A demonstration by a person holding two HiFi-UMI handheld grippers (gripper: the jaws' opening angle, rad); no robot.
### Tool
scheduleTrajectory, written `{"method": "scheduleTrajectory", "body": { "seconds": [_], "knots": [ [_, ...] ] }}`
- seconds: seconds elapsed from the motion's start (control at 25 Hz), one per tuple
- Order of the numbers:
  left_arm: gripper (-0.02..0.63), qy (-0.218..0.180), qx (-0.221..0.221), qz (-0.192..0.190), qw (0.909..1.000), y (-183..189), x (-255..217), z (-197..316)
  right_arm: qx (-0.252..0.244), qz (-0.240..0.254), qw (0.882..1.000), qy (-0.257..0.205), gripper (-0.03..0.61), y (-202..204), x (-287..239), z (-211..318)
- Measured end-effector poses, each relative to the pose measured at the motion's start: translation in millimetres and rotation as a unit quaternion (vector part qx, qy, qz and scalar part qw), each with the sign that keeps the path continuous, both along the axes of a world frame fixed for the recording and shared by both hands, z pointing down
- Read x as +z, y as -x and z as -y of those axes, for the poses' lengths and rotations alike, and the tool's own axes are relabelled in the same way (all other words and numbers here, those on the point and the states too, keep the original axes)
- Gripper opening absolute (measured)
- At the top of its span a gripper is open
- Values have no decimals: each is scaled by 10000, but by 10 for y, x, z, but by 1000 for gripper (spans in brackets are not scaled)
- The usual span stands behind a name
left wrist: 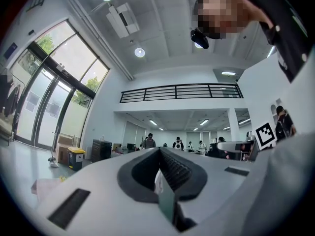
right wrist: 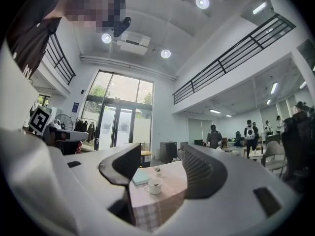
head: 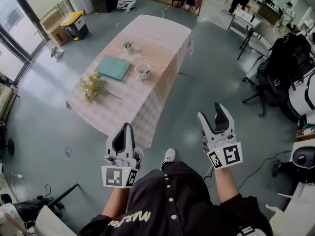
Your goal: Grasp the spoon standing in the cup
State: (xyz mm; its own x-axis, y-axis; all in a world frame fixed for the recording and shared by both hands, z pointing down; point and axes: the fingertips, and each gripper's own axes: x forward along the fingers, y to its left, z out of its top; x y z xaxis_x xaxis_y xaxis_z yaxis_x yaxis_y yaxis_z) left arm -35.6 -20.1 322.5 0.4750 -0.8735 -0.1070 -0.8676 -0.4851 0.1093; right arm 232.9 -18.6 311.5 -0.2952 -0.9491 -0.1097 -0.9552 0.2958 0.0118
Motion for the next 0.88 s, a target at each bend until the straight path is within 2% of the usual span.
{"method": "scheduleTrajectory", "body": {
  "seconds": [0.32, 0.56, 0.88],
  "knots": [
    [11, -6, -326, -66, 9994, -183, 42, 496, -299, -10, 9995, 110, 249, -182, 133, 647],
    [11, 231, -612, -1, 9979, -84, 155, 648, -542, -1, 9983, 196, 249, -108, 186, 948],
    [11, 240, -741, 18, 9970, 11, 265, 1029, -724, -28, 9970, 273, 249, 9, 341, 1395]
  ]
}}
